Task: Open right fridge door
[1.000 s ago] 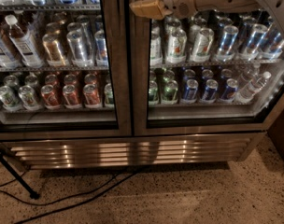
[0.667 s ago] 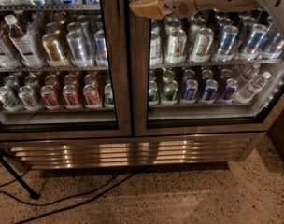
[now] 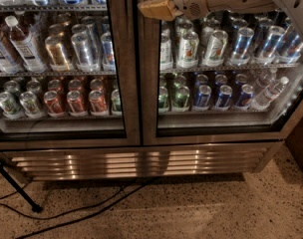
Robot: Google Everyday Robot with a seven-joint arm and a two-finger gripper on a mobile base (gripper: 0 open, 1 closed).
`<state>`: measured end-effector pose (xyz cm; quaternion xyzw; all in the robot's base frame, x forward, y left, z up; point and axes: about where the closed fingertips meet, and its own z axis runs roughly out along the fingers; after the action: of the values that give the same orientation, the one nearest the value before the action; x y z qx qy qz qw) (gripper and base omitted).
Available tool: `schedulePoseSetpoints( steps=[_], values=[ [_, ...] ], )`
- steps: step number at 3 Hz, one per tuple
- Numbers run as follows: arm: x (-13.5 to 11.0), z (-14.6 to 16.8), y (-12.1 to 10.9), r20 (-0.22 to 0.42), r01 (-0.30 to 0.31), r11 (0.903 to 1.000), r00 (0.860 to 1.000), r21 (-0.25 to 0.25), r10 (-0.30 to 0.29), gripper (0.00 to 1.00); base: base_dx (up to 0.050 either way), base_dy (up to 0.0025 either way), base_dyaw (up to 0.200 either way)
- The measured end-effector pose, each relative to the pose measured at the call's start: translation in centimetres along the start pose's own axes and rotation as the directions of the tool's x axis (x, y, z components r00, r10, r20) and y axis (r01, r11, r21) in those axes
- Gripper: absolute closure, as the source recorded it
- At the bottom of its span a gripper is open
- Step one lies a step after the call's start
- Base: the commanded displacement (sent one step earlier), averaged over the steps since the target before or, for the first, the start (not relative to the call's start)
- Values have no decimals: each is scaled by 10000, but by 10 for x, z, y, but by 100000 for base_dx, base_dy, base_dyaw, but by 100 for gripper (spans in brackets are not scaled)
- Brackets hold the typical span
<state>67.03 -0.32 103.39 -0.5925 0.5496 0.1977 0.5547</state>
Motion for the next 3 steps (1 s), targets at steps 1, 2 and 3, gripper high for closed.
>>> schedulePoseSetpoints(
  steps=[1,2,3],
  values=[
    [-1,0,2,-136,-42,9999,9999,156,44,100,0,0,0],
    [0,0,0,-135,-42,9999,9999,156,44,100,0,0,0],
    [-1,0,2,-259,-81,9995,9996,300,89,100,0,0,0]
  ],
)
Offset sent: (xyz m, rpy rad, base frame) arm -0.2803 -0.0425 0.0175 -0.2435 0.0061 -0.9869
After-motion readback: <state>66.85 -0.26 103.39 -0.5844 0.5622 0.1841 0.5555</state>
